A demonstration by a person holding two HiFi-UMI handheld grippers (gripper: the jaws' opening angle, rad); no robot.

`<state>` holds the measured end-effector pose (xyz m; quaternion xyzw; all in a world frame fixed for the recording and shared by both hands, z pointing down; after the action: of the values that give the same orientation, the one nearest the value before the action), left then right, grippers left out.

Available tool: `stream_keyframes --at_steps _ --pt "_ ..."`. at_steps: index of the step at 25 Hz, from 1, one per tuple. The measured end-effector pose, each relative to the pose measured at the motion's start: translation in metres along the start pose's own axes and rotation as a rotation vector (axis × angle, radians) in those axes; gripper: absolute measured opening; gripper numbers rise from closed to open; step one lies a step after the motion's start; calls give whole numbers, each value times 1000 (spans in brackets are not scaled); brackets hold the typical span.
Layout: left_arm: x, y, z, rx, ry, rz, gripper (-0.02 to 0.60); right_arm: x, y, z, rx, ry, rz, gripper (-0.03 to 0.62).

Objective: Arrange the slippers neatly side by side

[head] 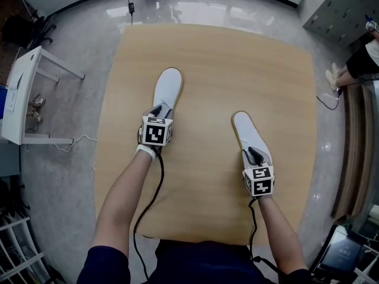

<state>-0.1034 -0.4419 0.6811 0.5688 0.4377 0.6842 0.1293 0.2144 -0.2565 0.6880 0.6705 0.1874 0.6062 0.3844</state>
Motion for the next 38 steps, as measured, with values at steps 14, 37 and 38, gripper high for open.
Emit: stream_keyframes --at_steps 14,37,38 --pt "79 -47 50 44 75 32 168 8 -4 -10 -178 -193 -59 82" --pt "153 -111 108 55 79 32 167 55 -44 -58 -187 -216 -55 81" --pt "155 -111 109 55 79 31 167 57 -43 -59 -189 -217 -56 81"
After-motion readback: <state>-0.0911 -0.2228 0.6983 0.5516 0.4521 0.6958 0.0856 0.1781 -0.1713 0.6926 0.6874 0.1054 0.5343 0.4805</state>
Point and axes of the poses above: the fingertips, and each gripper's own axes: y forward along the fingers, z to its right, x out of its underside, the point moved 7 cm from there along -y, backward along the fingers, and after that the axes turned 2 degrees about z, right-handed, at the moved point
